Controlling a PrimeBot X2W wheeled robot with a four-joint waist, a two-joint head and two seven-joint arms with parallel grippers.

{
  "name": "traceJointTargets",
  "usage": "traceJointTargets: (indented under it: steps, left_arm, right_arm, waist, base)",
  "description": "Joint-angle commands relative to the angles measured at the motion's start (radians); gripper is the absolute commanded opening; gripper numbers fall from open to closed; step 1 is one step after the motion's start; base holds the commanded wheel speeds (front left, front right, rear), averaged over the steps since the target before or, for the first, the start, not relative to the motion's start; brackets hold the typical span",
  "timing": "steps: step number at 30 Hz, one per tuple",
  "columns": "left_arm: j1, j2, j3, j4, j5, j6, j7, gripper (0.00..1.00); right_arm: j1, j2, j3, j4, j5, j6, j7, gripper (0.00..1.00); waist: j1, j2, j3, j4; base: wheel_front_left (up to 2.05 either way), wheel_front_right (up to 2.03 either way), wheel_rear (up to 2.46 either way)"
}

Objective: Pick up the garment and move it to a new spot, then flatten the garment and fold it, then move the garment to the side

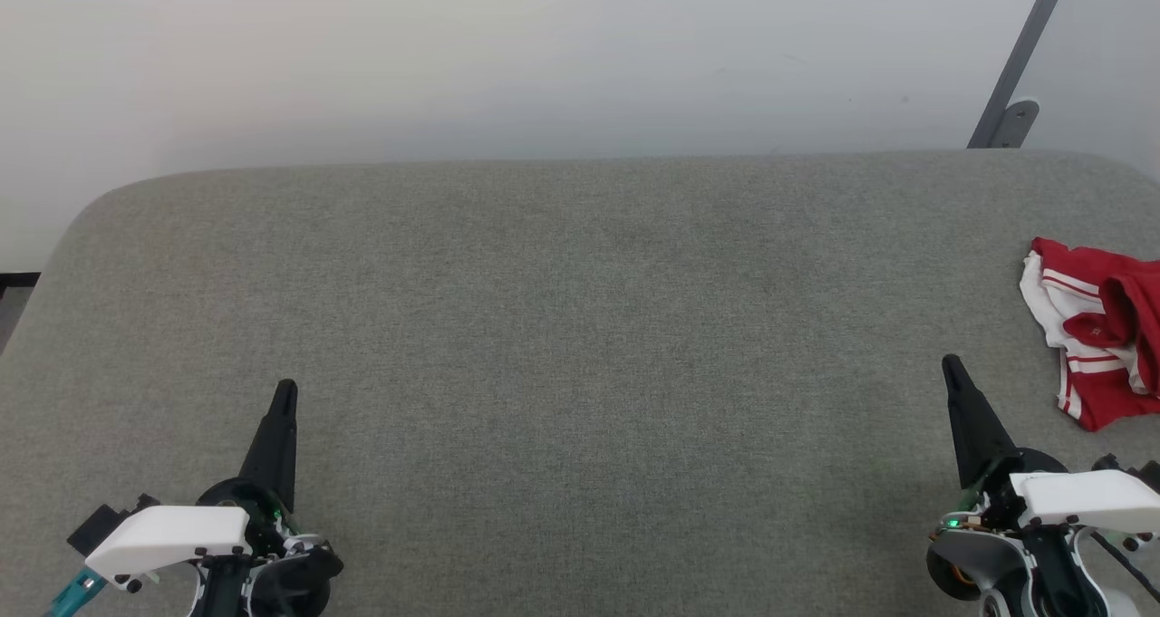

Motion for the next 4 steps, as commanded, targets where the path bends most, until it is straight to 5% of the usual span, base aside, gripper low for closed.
traceJointTargets:
  steps: [1, 4]
  left_arm:
    - [-0.013, 0.002, 0.002, -0.001, -0.002, -0.006, 0.003, 0.00]
    - [-0.013, 0.002, 0.002, -0.001, -0.002, -0.006, 0.003, 0.00]
  right_arm:
    - [-0.004, 0.002, -0.001, 0.003, 0.004, 0.000, 0.003, 0.00]
    - [-0.004, 0.002, -0.001, 0.003, 0.004, 0.000, 0.003, 0.00]
  waist:
    - [0.0000, 0.0000, 0.000, 0.000]
    - [0.0000, 0.0000, 0.000, 0.000]
  base:
    - [0.00, 0.00, 0.00]
    - [0.00, 0.00, 0.00]
